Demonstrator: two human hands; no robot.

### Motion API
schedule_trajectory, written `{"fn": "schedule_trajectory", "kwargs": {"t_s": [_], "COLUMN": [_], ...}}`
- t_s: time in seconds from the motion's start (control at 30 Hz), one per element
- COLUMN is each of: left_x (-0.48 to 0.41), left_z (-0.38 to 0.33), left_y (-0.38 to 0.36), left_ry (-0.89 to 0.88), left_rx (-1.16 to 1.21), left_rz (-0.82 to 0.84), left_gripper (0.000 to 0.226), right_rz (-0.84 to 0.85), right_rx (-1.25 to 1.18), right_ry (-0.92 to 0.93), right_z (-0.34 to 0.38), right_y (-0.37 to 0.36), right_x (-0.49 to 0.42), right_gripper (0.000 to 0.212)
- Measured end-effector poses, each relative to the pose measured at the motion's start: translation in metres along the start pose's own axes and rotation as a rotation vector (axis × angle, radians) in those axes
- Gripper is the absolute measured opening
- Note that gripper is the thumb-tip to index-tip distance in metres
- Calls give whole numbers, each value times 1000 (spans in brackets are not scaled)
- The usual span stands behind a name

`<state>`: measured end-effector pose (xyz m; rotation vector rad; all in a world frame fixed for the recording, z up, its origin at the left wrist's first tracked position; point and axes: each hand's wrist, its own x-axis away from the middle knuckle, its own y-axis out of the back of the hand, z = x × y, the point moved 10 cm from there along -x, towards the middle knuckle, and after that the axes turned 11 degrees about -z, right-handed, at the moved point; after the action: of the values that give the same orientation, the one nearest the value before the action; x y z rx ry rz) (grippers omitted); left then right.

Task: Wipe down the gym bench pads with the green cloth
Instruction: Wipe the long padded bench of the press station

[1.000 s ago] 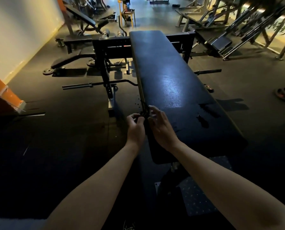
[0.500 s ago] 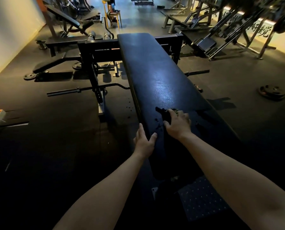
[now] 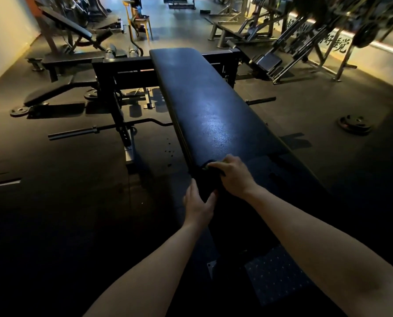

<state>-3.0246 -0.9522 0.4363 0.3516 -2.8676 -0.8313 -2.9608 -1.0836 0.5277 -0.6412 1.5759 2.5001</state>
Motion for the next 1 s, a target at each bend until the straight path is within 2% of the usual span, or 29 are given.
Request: {"fn": "schedule_trajectory", "kwargs": {"t_s": [0.1, 0.2, 0.3, 0.37, 0.4, 0.47, 0.57, 0.6, 0.63, 0.67, 0.73, 0.87, 1.0], "left_x": [3, 0, -2, -3, -6, -10, -8, -7, -3, 1, 0, -4, -2], "left_z": [-1, -1, -1, -11, -9, -13, -13, -18, -18, -14, -14, -34, -40], "left_y": [-2, -6, -3, 4, -1, -7, 4, 6, 5, 1, 3, -2, -13], "left_ry": [20, -49, -69, -165, -160, -192, -113, -158, -168, -100, -68, -131, -57], "left_rx": [55, 36, -67, -25, 82, 129, 113, 16, -55, -32, 0, -78, -166], "left_rz": [7, -4, 9, -61, -53, -15, -122, -106, -52, -14, -1, 13, 18], "left_gripper": [88, 88, 78, 32, 23, 39, 17, 21, 42, 60, 78, 71, 68], "right_rz": [-4, -21, 69, 179, 212, 187, 124, 131, 147, 163, 168, 128, 63], "right_rx": [187, 224, 82, 16, -6, -46, -35, -21, -6, 15, 68, 172, 218], "right_ry": [-233, -410, -288, -128, -80, -51, -44, -43, -43, -42, -47, -177, -344], "right_z": [-51, -50, 4, 46, 61, 68, 51, 46, 41, 37, 25, -44, -103], "right_y": [19, 23, -7, -29, -33, -31, -23, -22, -22, -23, -18, 12, 36], "right_x": [7, 15, 12, 15, 19, 22, 19, 15, 11, 8, 2, -3, -3], "right_gripper": [43, 43, 40, 37, 34, 30, 29, 32, 35, 38, 42, 46, 44]}}
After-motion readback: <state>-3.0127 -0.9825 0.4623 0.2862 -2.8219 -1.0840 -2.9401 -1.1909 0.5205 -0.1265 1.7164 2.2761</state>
